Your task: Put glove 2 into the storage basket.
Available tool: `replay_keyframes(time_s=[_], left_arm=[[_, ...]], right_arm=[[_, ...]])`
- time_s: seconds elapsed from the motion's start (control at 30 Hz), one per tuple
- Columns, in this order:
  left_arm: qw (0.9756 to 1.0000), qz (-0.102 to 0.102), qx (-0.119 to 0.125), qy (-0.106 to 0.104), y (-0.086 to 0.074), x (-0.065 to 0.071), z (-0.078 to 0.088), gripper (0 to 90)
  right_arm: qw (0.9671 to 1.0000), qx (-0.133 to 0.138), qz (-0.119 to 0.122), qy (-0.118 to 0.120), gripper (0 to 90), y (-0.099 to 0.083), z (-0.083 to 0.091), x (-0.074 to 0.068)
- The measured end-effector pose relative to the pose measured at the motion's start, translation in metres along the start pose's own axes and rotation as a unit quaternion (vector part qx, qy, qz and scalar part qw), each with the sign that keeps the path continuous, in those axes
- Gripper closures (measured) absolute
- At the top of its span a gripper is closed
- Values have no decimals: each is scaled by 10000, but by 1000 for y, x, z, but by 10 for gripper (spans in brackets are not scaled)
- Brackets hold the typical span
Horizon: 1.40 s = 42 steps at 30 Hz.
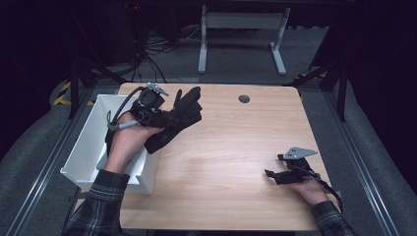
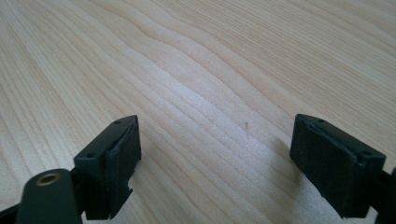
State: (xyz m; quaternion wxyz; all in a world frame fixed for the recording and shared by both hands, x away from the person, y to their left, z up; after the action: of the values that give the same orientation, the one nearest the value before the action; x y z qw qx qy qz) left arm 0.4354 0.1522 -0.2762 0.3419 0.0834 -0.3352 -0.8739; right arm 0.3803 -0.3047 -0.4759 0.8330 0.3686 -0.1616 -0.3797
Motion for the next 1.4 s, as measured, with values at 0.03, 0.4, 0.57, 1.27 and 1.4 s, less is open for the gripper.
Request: replay_keyframes(time_s=[0.03, 0.4, 0.57, 1.27, 1.4], left_arm=[[10000, 0, 0, 0, 0, 0, 0, 668], [9985, 385, 111, 376, -23, -28, 29, 668], [9961, 673, 153, 556, -42, -44, 39, 668], [9850, 1404, -68, 999, -97, -78, 37, 667], [9817, 1580, -123, 1058, -108, -86, 30, 667]], right_arm=[[10000, 0, 0, 0, 171, 0, 0, 0], [10000, 2, -3, -3, 170, 0, 0, 0], [10000, 1, -3, -4, 170, 0, 0, 0], [10000, 1, -2, -5, 170, 0, 0, 0], [10000, 2, -3, -4, 170, 0, 0, 0]])
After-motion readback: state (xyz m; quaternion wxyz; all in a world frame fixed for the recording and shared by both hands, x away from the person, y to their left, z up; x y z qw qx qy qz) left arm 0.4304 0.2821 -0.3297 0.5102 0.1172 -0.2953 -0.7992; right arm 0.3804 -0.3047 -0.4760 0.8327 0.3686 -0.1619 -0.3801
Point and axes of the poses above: each handheld gripper's, and its own axes: z roughly backward along the jaws, y roughly out of its top, x roughly to its right, the point moved 1 cm from there along -z, roughly forward along the jaws, and after that the axes turned 3 degrees about -z, right-handed, at the moved point
